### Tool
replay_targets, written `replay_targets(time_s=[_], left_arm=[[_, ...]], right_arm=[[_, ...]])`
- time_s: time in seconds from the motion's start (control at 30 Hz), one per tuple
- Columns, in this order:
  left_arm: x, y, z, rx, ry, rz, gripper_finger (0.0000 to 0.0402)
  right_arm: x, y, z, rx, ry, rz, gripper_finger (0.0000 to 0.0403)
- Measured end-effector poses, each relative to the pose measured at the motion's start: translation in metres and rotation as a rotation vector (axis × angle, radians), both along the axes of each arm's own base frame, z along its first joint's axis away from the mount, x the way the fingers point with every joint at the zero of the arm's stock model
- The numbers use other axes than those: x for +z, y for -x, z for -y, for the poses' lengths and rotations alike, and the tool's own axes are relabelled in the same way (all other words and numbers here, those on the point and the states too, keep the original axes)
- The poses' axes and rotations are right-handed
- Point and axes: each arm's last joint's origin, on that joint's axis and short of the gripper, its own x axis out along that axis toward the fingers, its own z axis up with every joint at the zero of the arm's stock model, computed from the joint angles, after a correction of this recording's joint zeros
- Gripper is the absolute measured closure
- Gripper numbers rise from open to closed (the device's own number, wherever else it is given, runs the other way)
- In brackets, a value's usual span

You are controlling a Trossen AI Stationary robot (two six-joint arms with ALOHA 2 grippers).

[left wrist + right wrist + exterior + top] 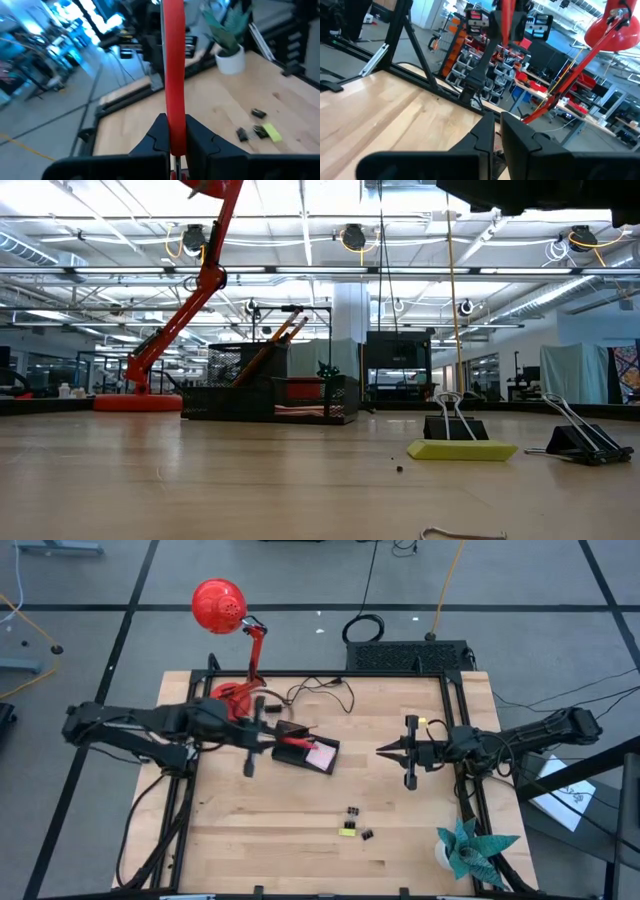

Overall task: Pick and place office supplies into organizer
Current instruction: Put the orange scissors into the desk organizer

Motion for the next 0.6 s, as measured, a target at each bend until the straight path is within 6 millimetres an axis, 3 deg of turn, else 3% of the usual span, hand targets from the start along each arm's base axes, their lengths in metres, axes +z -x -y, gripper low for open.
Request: replay_targets(time_s=[0.13,0.3,0.6], left_arm=[[-0.018,0.016,-0.008,0.005,0.0,0.113,0.0382],[-0.039,0.019,-0.022,-0.069,-0.037,0.29,0.0382],[-0.096,0.028,-0.052,-0.085,0.031,0.515,0.0382]], right_arm=[[0.0,0.0,0.0,-0.001,-0.024,0.004,0.0381],[0.0,-0.001,0.007,-0.035,-0.082,0.002,0.0381],[-0.001,-0.003,0.018,-0.098,-0.141,-0.004,0.0383]])
